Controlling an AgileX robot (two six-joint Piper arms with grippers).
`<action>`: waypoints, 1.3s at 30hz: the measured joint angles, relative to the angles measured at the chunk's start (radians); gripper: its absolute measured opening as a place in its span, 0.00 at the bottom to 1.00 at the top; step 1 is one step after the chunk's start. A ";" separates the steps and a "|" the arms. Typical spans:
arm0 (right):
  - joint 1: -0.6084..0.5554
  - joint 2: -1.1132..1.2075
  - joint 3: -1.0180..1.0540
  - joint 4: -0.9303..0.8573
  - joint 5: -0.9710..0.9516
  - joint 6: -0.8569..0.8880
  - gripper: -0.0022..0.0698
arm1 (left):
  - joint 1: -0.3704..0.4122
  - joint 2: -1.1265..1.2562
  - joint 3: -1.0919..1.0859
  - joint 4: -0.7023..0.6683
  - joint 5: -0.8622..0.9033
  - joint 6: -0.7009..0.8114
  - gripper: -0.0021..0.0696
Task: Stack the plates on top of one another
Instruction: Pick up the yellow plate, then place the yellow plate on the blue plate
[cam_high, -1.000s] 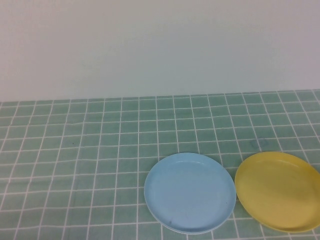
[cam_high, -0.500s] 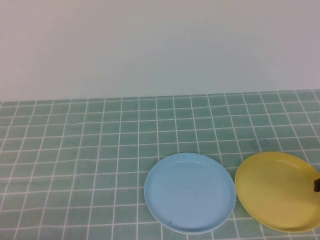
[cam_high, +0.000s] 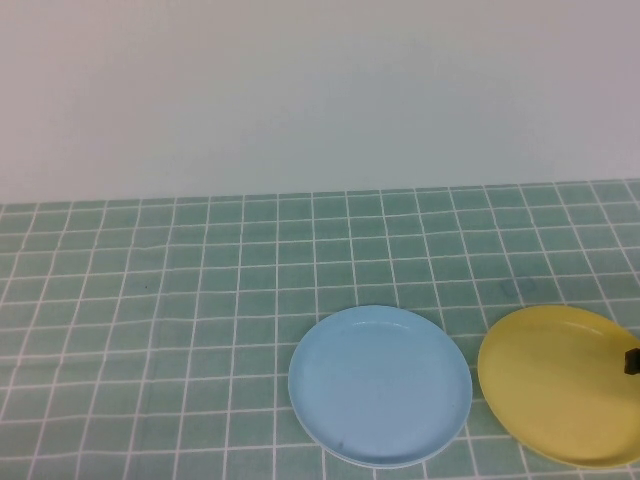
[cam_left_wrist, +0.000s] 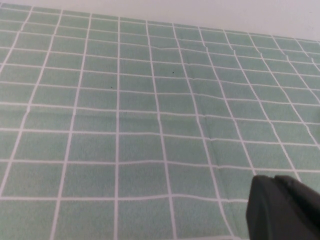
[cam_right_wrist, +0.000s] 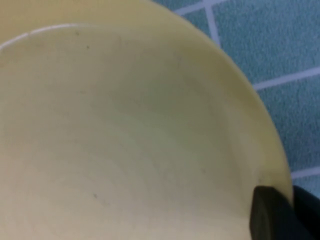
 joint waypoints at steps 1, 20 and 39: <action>0.000 0.000 0.000 0.000 -0.002 0.000 0.06 | 0.000 0.000 0.000 0.000 0.000 0.000 0.03; 0.192 -0.244 -0.148 0.229 0.068 -0.239 0.05 | 0.000 0.000 0.000 0.000 0.000 0.000 0.03; 0.422 0.052 -0.246 0.475 0.031 -0.536 0.10 | 0.000 0.000 0.000 0.000 0.000 0.000 0.03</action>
